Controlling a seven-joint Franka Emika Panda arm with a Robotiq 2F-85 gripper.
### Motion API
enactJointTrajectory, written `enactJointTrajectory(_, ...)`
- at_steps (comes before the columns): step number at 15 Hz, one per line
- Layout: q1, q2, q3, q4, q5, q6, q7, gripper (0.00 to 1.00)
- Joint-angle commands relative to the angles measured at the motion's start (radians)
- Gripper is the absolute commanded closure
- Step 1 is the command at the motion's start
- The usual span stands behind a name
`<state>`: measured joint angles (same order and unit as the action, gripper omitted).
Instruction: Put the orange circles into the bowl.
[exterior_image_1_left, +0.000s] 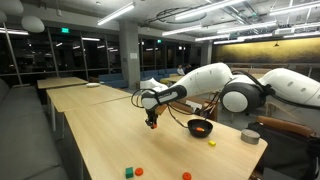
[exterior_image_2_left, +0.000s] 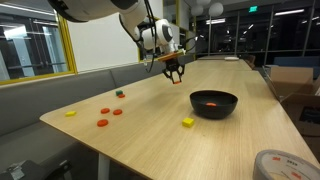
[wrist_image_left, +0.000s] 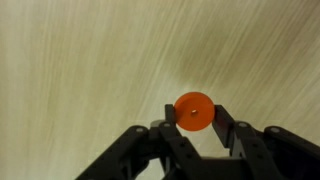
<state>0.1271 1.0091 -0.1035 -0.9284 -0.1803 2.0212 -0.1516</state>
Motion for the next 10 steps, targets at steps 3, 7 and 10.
enactJointTrajectory(3, -0.015, -0.111, -0.055, -0.101, -0.042, -0.147, 0.224, 0.78)
enactJointTrajectory(7, -0.024, -0.19, -0.082, -0.223, -0.045, -0.206, 0.395, 0.78)
enactJointTrajectory(10, -0.031, -0.269, -0.109, -0.356, -0.049, -0.188, 0.536, 0.78)
